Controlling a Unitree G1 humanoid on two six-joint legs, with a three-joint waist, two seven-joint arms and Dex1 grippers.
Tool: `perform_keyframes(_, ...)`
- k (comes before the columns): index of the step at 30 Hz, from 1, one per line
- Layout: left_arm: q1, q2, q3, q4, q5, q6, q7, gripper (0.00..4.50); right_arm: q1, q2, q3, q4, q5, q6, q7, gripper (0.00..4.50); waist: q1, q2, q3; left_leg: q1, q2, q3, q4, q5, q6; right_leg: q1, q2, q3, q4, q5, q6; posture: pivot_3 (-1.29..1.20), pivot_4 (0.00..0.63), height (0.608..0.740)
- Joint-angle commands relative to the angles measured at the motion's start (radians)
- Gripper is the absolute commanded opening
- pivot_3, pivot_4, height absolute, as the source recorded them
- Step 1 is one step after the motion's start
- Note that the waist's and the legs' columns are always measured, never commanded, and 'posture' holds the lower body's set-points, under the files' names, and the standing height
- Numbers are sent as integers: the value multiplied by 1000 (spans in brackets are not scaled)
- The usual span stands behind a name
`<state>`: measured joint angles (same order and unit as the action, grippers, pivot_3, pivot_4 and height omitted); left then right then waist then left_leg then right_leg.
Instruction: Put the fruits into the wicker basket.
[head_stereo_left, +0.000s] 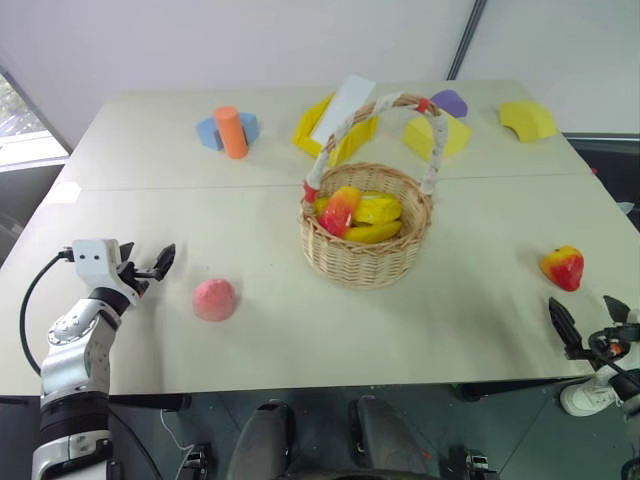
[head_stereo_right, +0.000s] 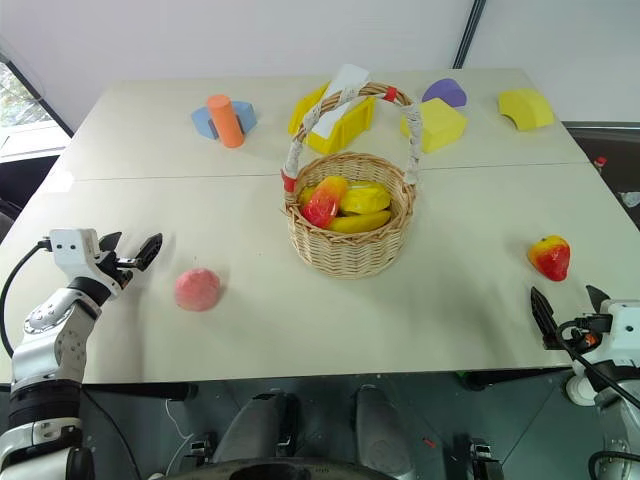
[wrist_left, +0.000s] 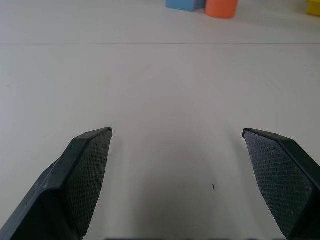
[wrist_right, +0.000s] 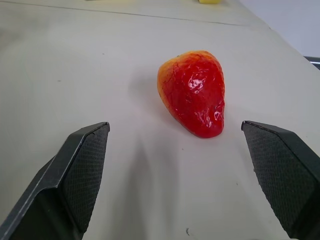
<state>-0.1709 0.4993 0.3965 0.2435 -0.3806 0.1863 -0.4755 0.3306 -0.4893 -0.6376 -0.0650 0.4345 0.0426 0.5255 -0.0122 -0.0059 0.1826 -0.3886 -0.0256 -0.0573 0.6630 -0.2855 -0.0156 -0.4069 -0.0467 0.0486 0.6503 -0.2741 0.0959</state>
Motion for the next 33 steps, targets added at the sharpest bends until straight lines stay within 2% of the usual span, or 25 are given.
perform_keyframes(1,0,10,5,-38,-1,-7,-4,4500,-1,-9,-17,8,2,-27,11,4409,0,0,0,0,0,0,0,0,0,0,0,0,0,0,0,0,150,740)
perform_keyframes(10,-1,3,23,-51,-37,18,-9,4500,-10,-7,-10,20,0,-42,17,4409,-1,0,0,0,0,0,0,0,0,0,0,0,0,0,0,0,150,740)
perform_keyframes(17,20,39,61,-83,-91,52,-52,4500,-28,-45,1,-42,15,7,36,4409,-2,0,0,0,0,0,0,0,0,0,0,0,0,0,0,0,150,740)
perform_keyframes(19,24,71,84,-89,-120,79,-85,4500,-25,-73,5,-117,56,54,65,4409,-3,0,0,0,0,0,0,0,0,0,0,0,0,0,0,0,150,740)
perform_keyframes(23,32,132,89,-129,-173,114,-186,4500,23,-130,22,-335,232,226,143,4409,-1,1,0,0,0,0,0,0,0,0,0,0,1,0,0,0,150,740)
perform_keyframes(25,27,146,99,-133,-196,130,-207,4500,48,-152,37,-391,257,271,168,4409,1,0,-1,0,0,0,0,0,0,0,0,0,0,0,0,0,150,740)
perform_keyframes(29,46,207,82,-186,-260,224,-312,4500,55,-210,110,-514,288,351,203,4409,1,-1,-1,0,0,-1,0,0,0,1,0,-1,-1,0,0,0,150,740)
perform_keyframes(33,147,325,13,-328,-309,330,-511,4500,-58,-281,296,-652,278,410,227,4409,-11,-1,-1,0,1,0,0,0,0,0,0,0,-1,0,0,0,150,740)
